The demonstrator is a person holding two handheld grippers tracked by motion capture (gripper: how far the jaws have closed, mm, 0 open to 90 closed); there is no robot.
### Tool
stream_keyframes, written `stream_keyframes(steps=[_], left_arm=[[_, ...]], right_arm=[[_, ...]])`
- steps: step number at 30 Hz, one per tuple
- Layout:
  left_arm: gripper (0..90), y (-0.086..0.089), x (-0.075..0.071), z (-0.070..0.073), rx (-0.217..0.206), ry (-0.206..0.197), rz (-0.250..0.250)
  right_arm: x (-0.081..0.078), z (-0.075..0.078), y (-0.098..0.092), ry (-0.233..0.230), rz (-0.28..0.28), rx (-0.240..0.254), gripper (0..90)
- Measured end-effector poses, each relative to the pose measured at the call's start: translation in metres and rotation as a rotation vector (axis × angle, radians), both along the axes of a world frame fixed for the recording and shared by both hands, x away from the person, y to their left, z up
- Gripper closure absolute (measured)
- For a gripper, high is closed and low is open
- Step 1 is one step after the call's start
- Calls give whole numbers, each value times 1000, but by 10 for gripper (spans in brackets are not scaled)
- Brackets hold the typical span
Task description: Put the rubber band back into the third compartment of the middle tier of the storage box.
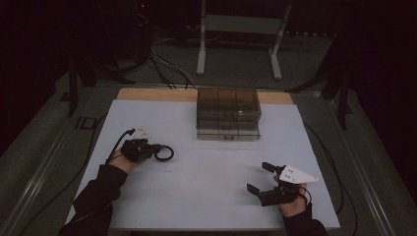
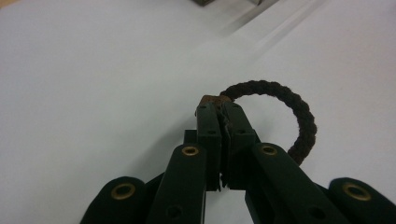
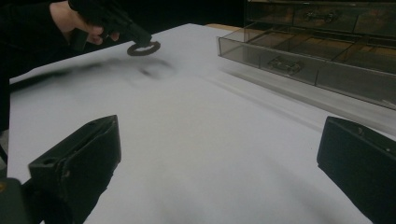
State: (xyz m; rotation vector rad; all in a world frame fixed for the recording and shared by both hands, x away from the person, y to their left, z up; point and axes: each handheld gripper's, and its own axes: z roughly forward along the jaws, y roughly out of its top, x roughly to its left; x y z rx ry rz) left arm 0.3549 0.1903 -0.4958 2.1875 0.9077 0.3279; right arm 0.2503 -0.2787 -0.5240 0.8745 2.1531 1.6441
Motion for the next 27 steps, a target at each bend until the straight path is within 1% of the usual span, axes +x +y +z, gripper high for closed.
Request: stream_keyframes(steps=[2,4,5,7,9,10,15,16,18,22,27], left_arm=[[887,-1,1,2,-2,7,-4],[887,-5,2,5,0,3,-20],[887,-8,4,9,-5,6,-30],[886,-11,5,12,-20,13,-34],[887,-13,6,13,-21,12,-40],[887,-16,7,15,-28,14,-45],[887,-23,9,18,-27,11,-65],[886,-25,10,19,-29,10,-68],[886,-30,12,22,-30,11,-81],[887,-39,14,27,-34,9,-105],[886,-47,18,31,-38,8,-122]], right_arm=[[0,0,0,4,0,2,0],[0,0,0,3,0,0,0],[0,0,0,0,0,0,0],[0,0,0,2,2,0,0],[0,0,0,2,1,-3,0],[0,0,0,-2,2,-1,0],[0,0,0,3,3,1,0],[0,0,0,-2,3,0,0],[0,0,0,5,3,3,0],[0,0,0,1,5,0,0],[-1,0,0,0,5,0,0]])
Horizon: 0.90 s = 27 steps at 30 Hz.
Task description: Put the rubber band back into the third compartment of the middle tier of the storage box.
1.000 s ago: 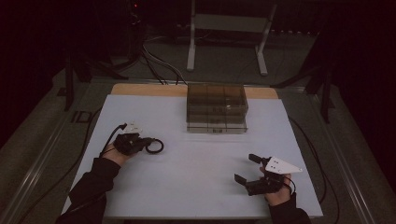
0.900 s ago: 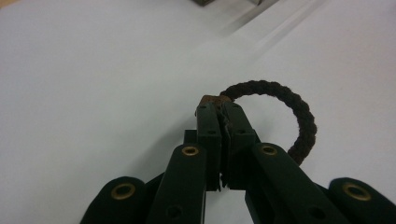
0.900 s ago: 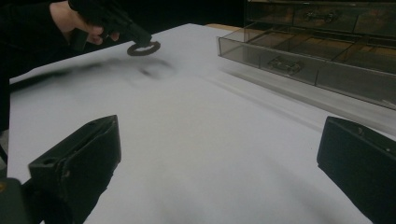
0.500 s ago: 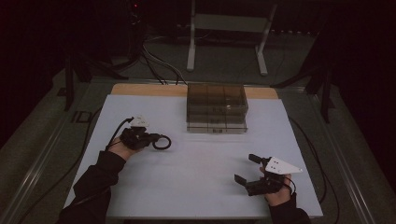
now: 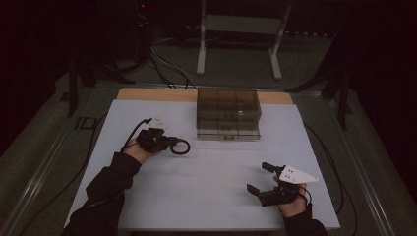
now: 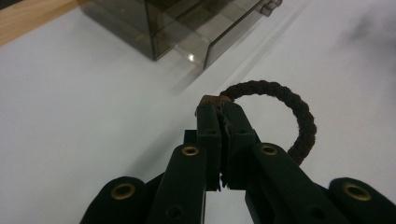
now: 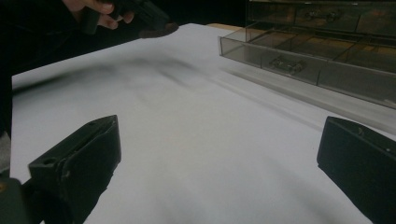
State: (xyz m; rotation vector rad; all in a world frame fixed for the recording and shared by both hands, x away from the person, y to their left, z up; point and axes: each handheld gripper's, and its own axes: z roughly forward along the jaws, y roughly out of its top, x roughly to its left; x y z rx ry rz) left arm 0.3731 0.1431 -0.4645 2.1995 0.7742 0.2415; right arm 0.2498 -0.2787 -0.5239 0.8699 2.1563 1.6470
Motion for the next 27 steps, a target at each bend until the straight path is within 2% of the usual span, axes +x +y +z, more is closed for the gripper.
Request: stream_keyframes(steps=[8,27], left_arm=[[887,-19,7,8,6,0,-38],[886,-54,21,23,-20,-9,-99]], right_arm=[[0,0,-1,5,-1,5,0],[0,0,-1,-1,-2,1,0]])
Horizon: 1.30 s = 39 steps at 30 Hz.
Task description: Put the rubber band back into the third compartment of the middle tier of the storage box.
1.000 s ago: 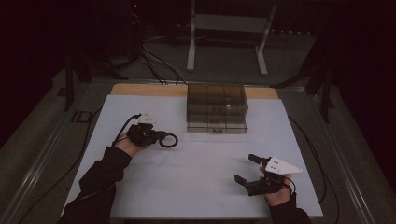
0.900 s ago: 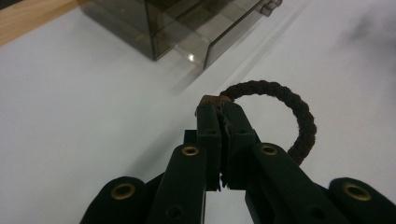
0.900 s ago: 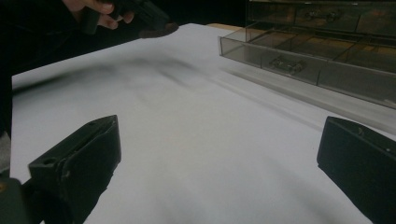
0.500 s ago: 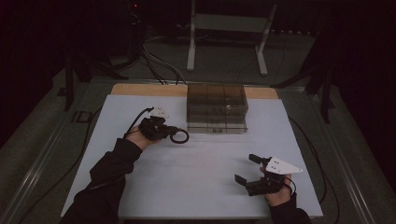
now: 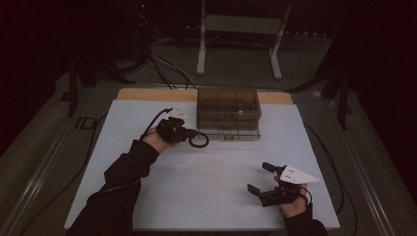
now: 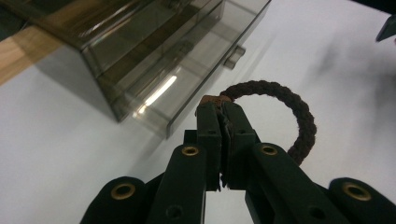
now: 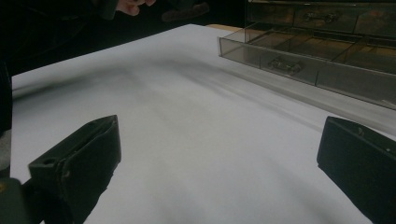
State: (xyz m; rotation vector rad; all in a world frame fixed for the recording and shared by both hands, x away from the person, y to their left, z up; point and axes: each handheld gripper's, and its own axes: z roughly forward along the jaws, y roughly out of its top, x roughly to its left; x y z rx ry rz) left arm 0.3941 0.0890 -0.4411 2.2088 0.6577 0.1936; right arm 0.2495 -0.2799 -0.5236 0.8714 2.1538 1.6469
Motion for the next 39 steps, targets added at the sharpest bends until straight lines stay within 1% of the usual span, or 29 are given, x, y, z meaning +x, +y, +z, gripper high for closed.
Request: stream_keyframes(steps=[1,5,8,11,13,20,33,39], left_arm=[[886,-2,1,1,5,-3,-4],[886,-12,4,6,-2,-8,-20],[886,-19,7,10,-2,-14,-30],[886,-25,9,12,-1,-18,-35],[886,-29,11,13,-1,-15,-39],[886,-44,16,14,4,-17,-61],[886,-70,23,20,2,-20,-84],[886,-82,26,19,14,-21,-98]], right_arm=[[0,0,0,1,0,0,0],[0,0,0,-1,1,-1,0],[0,0,0,3,0,0,0],[-1,0,-1,-3,0,-2,0],[0,0,-1,1,0,3,0],[-1,1,-1,-3,3,1,0],[-2,2,-1,-9,8,2,0],[-2,2,-1,-8,12,8,0]])
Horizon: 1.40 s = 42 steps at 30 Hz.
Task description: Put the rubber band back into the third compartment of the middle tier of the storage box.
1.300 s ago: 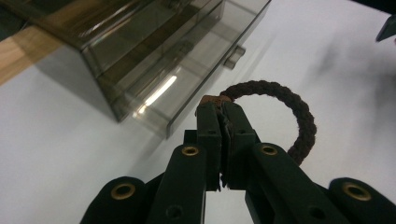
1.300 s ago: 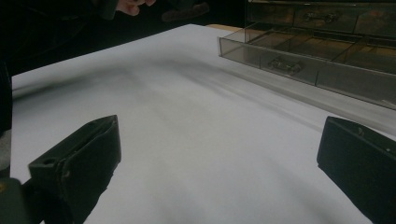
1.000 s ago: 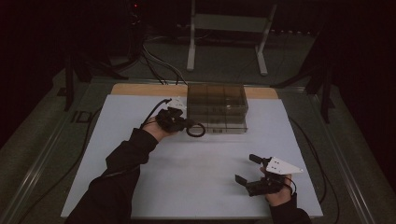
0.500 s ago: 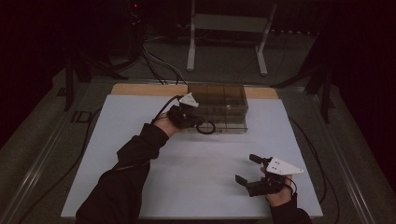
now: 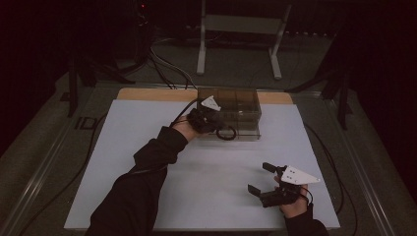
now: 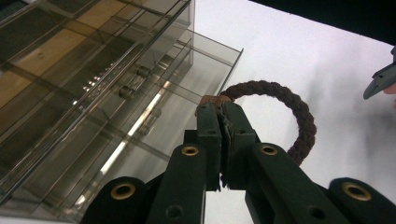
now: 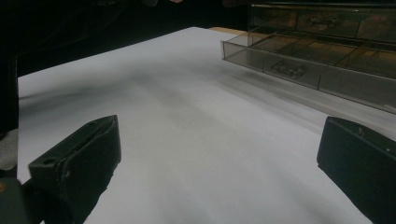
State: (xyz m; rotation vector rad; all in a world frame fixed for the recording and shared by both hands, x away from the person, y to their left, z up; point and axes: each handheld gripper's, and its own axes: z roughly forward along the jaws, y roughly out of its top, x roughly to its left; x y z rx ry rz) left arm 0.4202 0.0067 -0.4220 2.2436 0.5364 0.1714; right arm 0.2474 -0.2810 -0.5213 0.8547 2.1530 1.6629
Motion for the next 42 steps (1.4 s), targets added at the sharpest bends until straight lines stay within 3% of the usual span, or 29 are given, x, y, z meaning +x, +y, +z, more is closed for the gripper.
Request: stream_keyframes(steps=[19,25,42], left_arm=[[886,-36,17,6,-41,8,-24],[885,-51,23,-1,-57,17,-24],[885,-77,44,-33,-24,29,33]], right_arm=[[0,0,-1,-1,5,6,0],[0,1,-1,-3,6,8,0],[0,1,-1,-1,11,16,0]])
